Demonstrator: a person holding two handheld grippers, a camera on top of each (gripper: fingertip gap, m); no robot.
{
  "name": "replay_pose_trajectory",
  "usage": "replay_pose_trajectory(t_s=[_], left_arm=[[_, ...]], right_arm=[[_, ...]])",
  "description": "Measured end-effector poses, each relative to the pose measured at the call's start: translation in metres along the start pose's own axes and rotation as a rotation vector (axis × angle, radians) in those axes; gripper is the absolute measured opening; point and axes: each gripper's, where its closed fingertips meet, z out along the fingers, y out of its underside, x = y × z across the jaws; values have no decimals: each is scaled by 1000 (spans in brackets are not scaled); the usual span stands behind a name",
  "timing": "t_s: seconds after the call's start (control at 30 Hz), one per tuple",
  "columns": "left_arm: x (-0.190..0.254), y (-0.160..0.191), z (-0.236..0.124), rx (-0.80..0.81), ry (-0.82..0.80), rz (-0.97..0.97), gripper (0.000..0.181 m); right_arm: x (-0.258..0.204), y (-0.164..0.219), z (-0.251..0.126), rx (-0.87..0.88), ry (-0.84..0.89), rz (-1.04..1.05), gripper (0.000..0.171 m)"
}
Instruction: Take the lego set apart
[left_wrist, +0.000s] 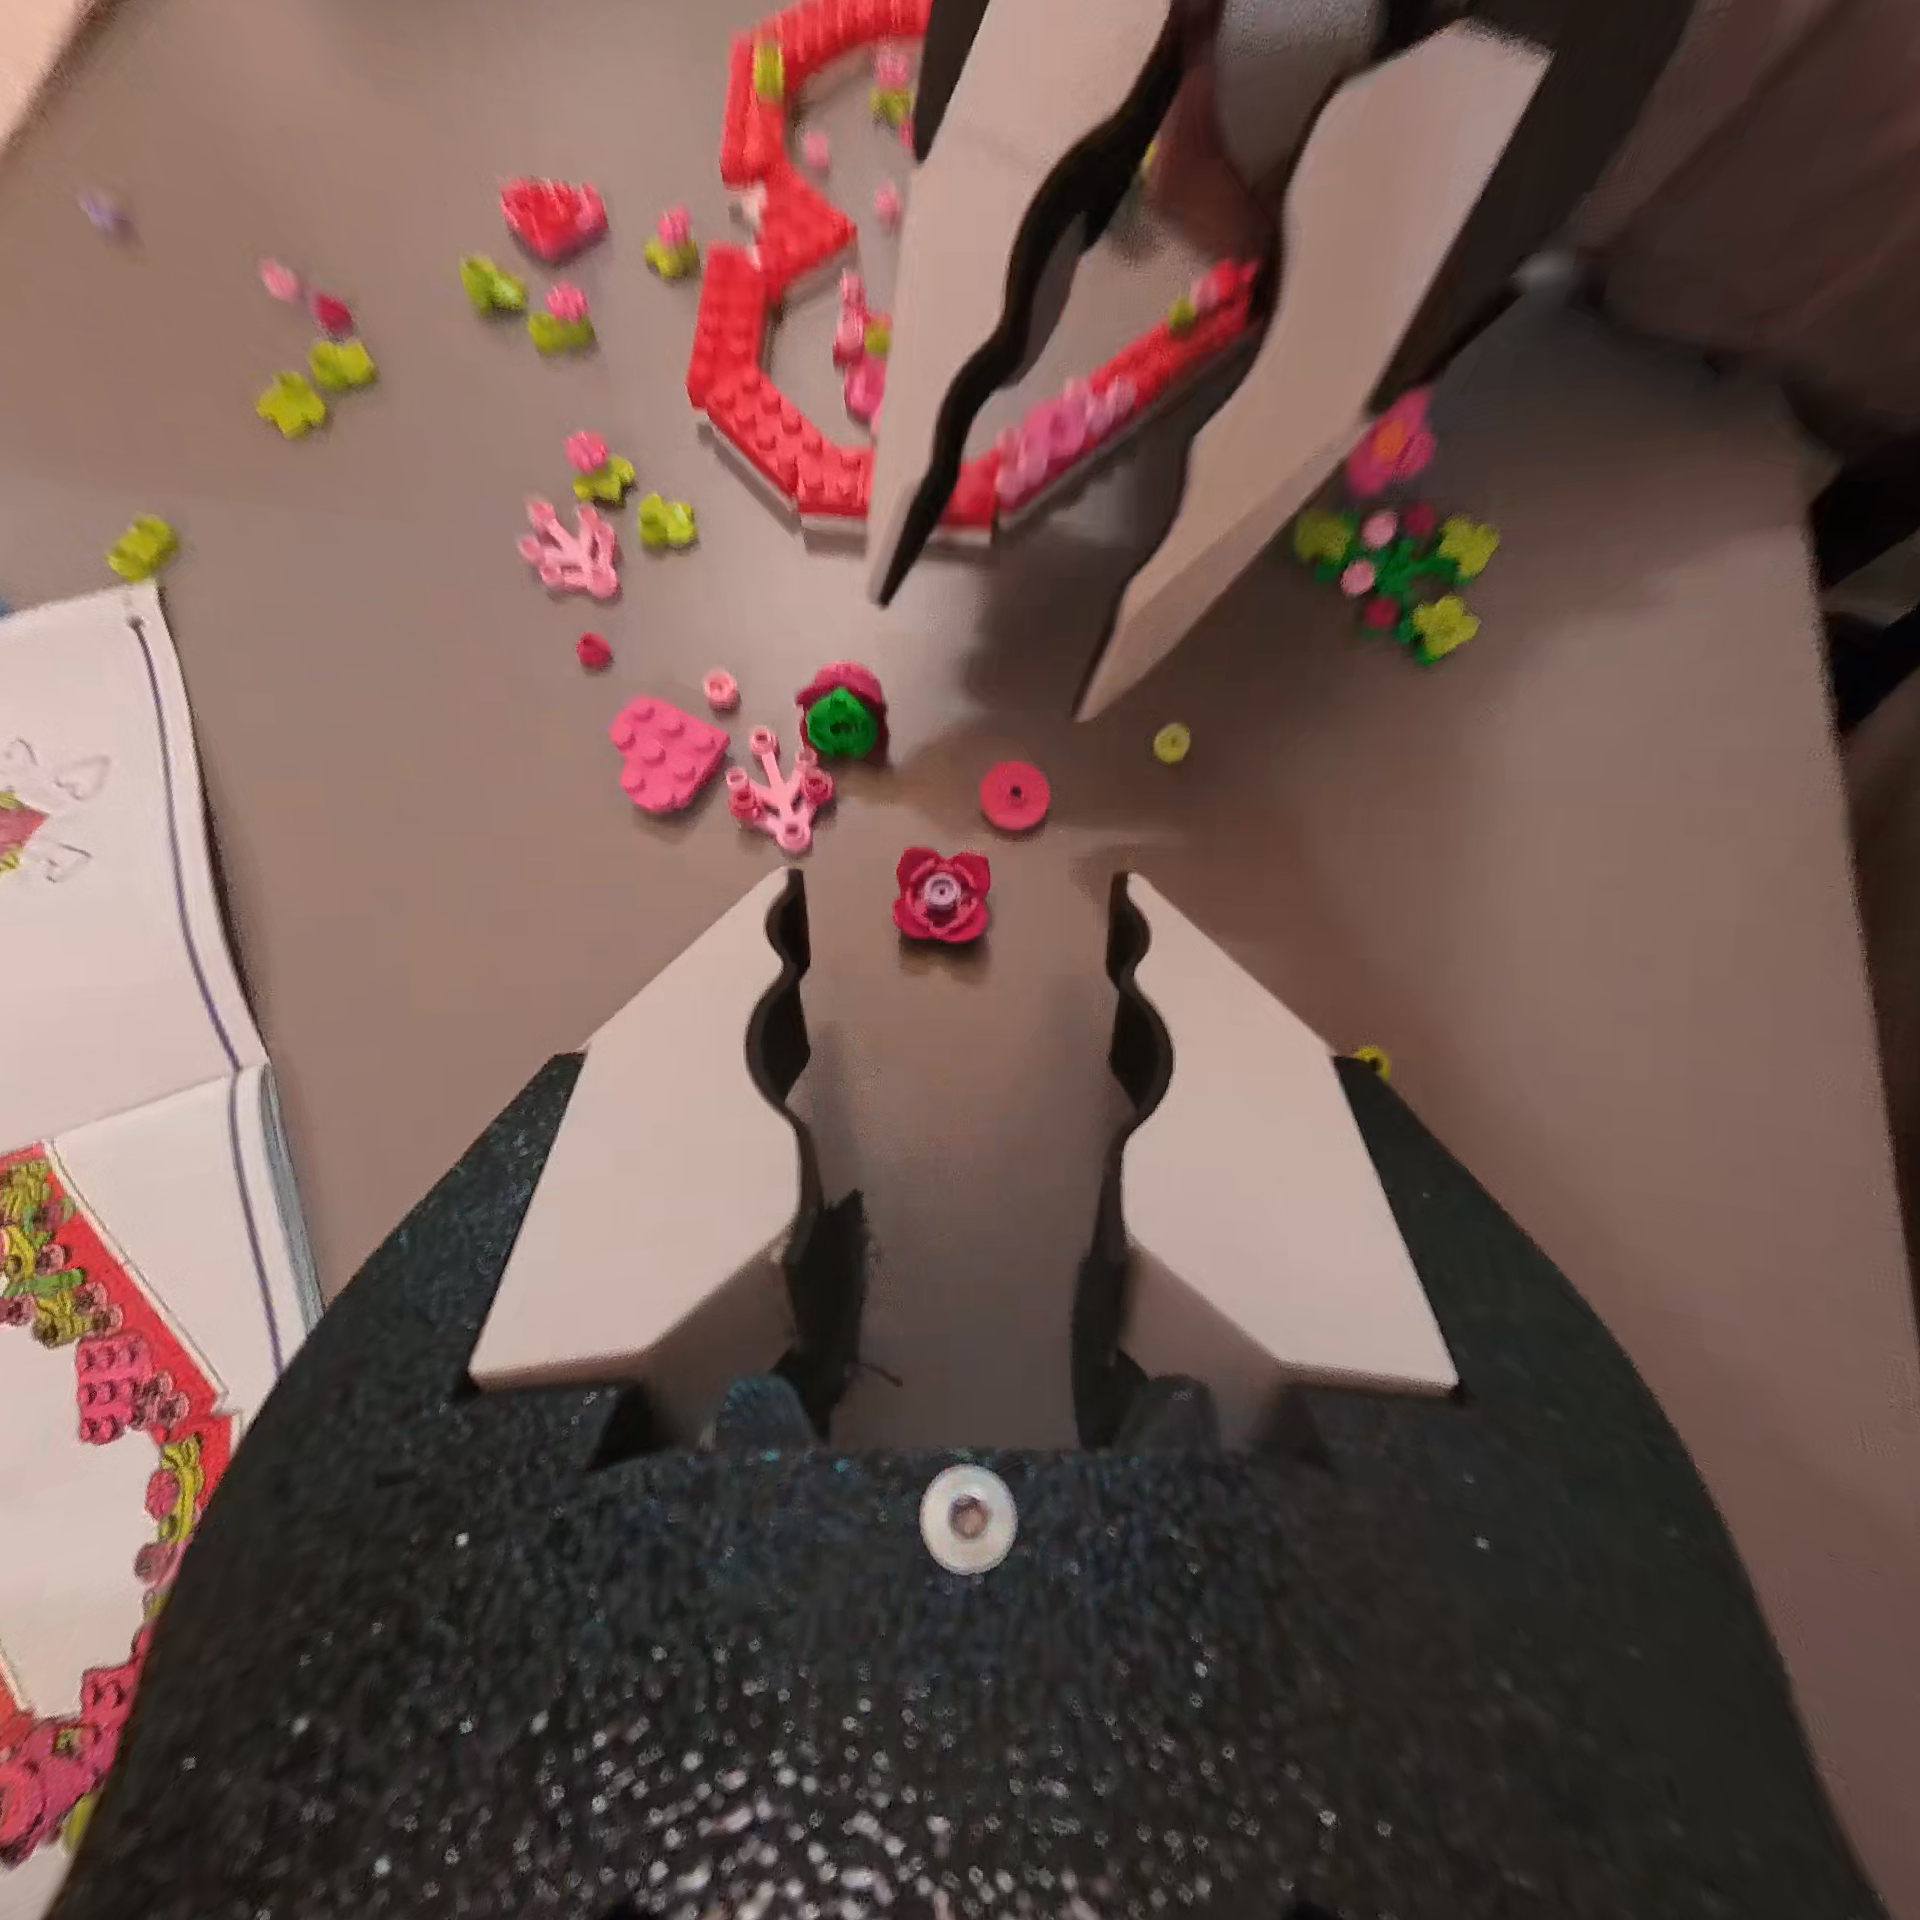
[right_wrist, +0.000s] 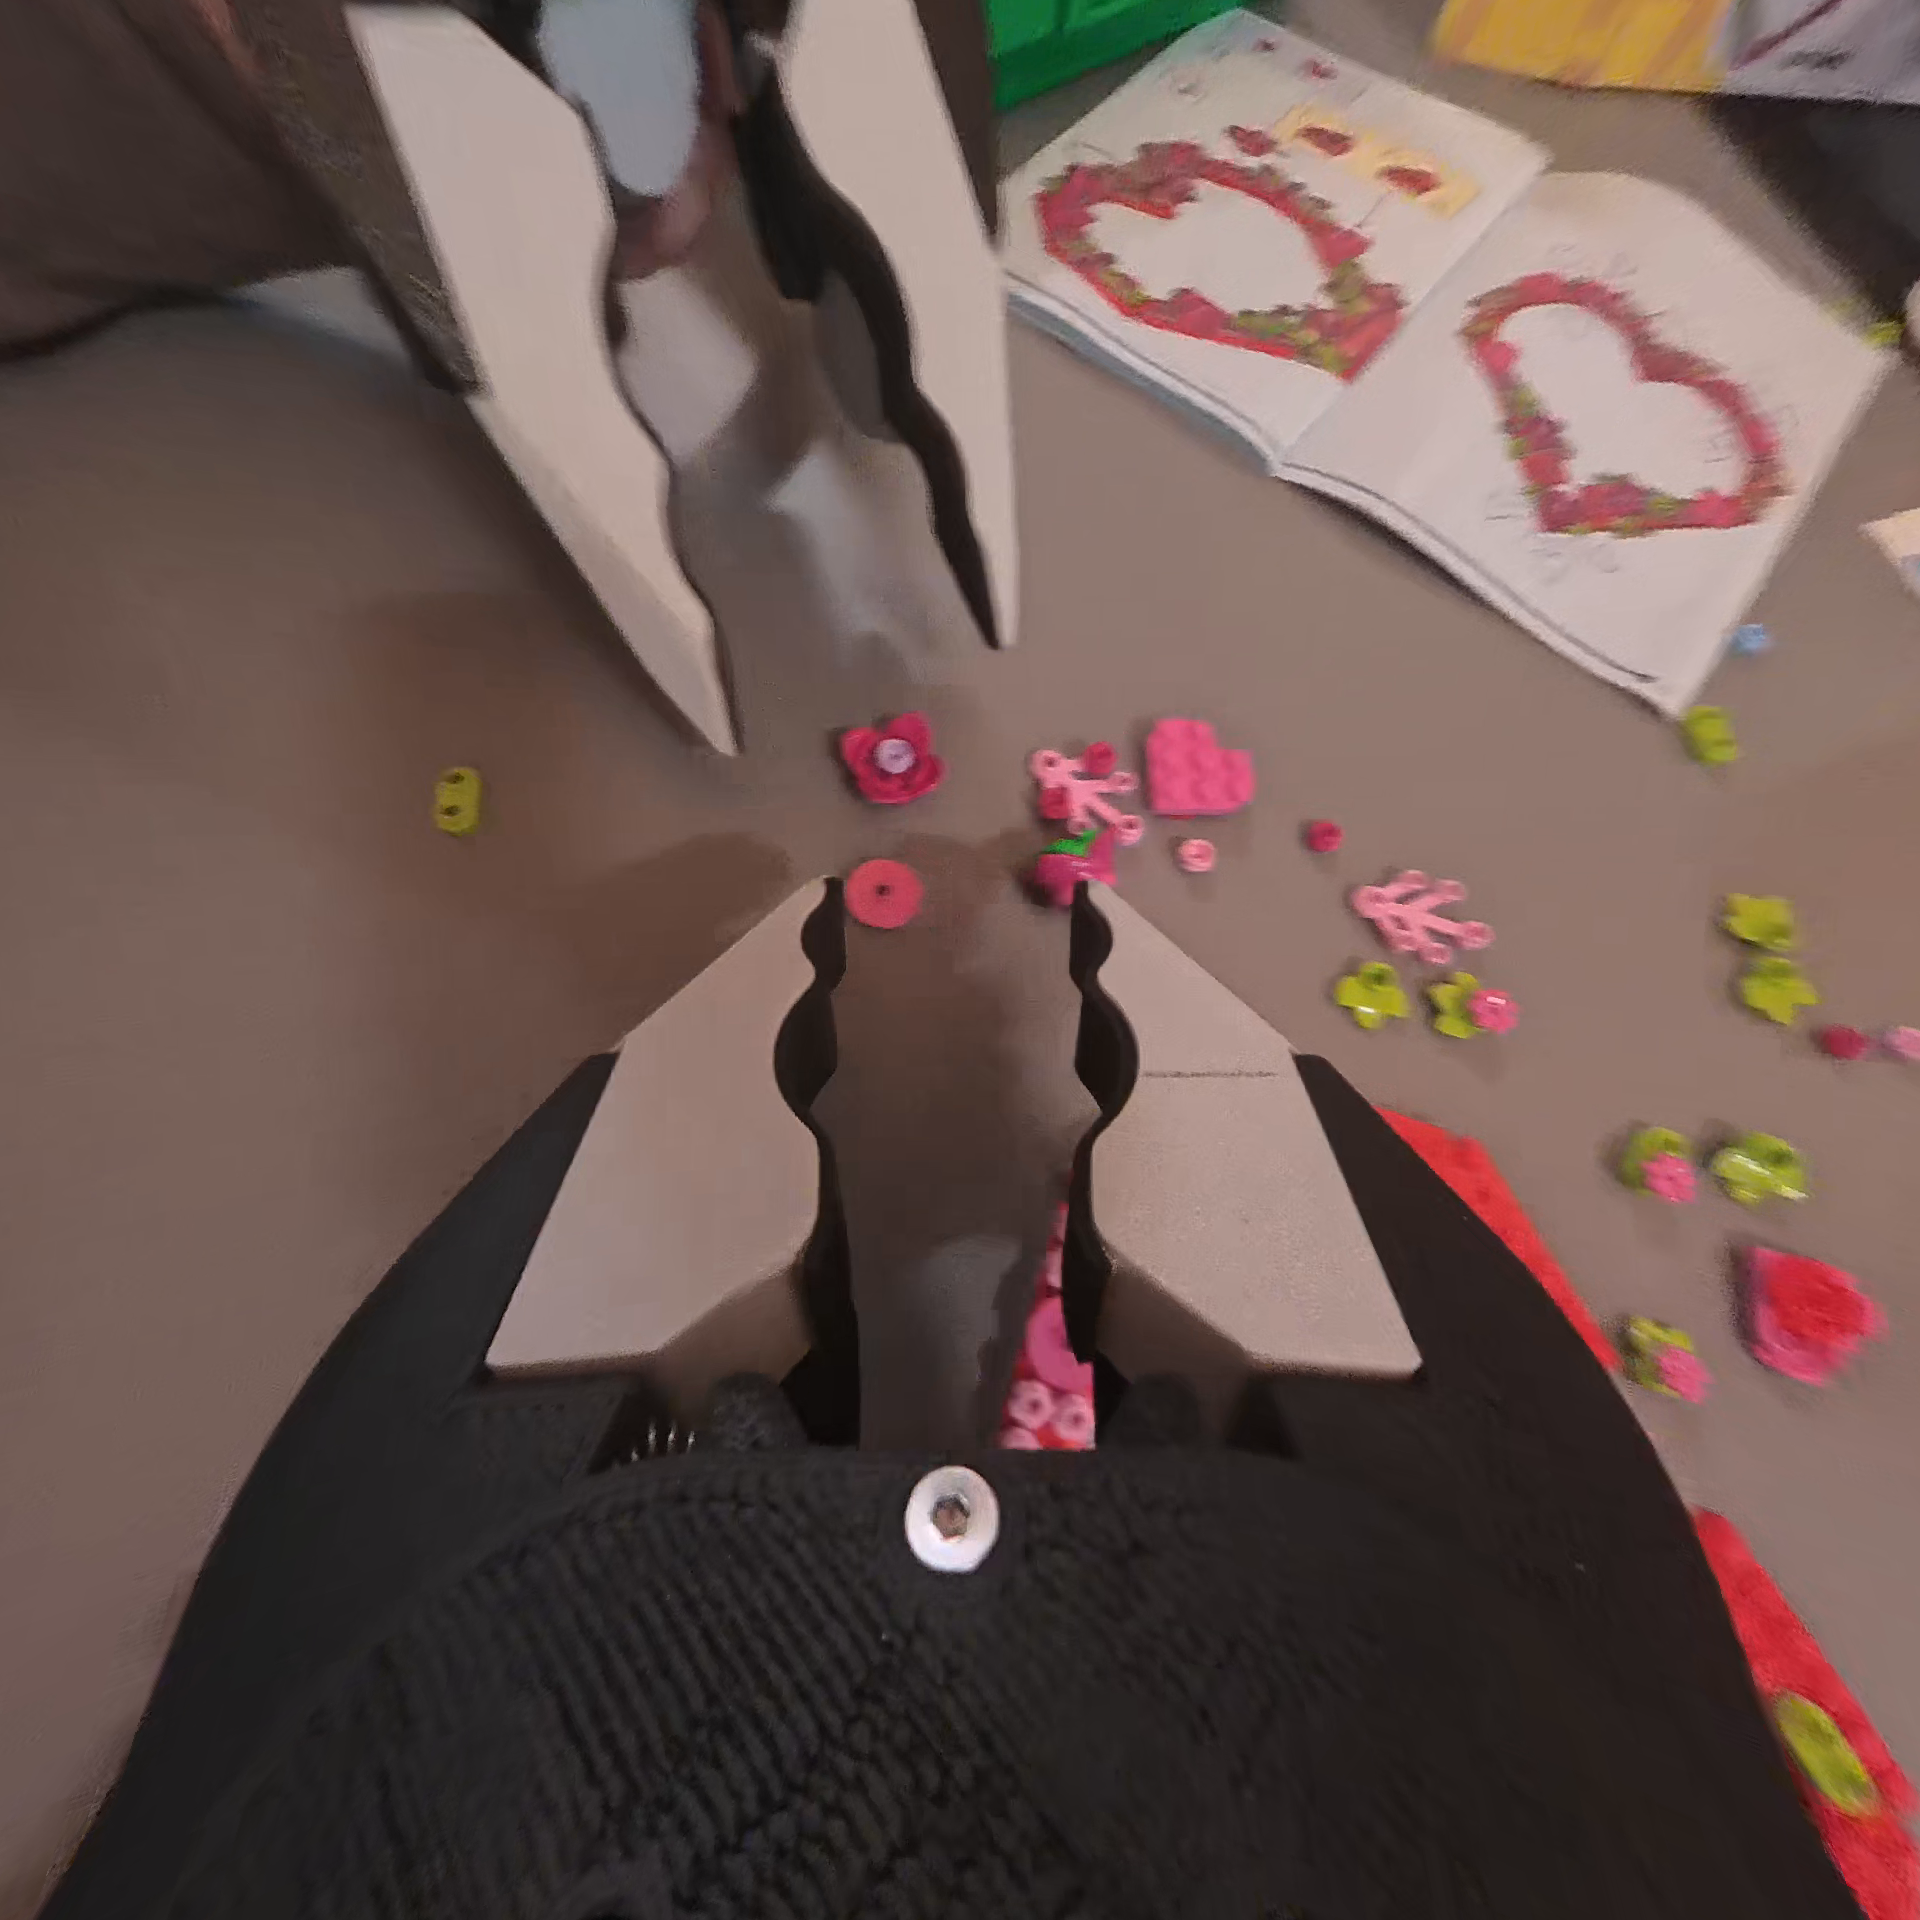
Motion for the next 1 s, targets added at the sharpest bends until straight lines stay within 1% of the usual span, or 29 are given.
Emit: replay_pose_trajectory(t_s=[0.03, 0.1, 0.17, 0.27, 0.37, 0.4, 0.43, 0.47, 0.53, 0.6, 0.7, 0.83, 0.9, 0.93, 1.0], left_arm=[[0, -7, -4, 50, 11, -8, 54], [1, -17, -10, 135, 37, -31, 53], [0, -24, -14, 201, 64, -63, 52], [1, -29, -16, 262, 120, -124, 52], [1, -30, -15, 283, 137, -156, 50], [1, -30, -13, 281, 135, -160, 48], [0, -30, -11, 277, 127, -163, 46], [-2, -29, -8, 269, 111, -167, 45], [-7, -27, -3, 249, 59, -184, 44], [-13, -28, -2, 252, 11, -206, 44], [-17, -32, -5, 282, -9, -245, 43], [-10, -43, -13, 369, 92, -306, 42], [-6, -49, -16, 411, 146, -339, 43], [-7, -49, -15, 408, 143, -346, 39], [-12, -41, -11, 361, 91, -329, 24]], right_arm=[[7, 3, 1, -24, 29, -16, 43], [17, 10, 7, -76, 54, -53, 43], [20, 14, 14, -96, 21, -48, 44], [18, 12, 19, -90, -22, -41, 42], [22, 11, 24, -122, 8, -107, 37], [21, 11, 26, -131, 11, -127, 33], [20, 11, 28, -135, 14, -145, 24], [18, 9, 29, -133, 21, -168, 21], [16, 1, 27, -103, 76, -258, 20], [14, -15, 21, -41, 159, -365, 20], [10, -37, 11, 35, 284, -517, 19], [7, -48, 4, 51, 394, -655, 19], [8, -49, 3, 26, 444, -709, 19], [9, -49, 3, 8, 467, -729, 19], [8, -50, 4, -10, 495, -766, 19]])
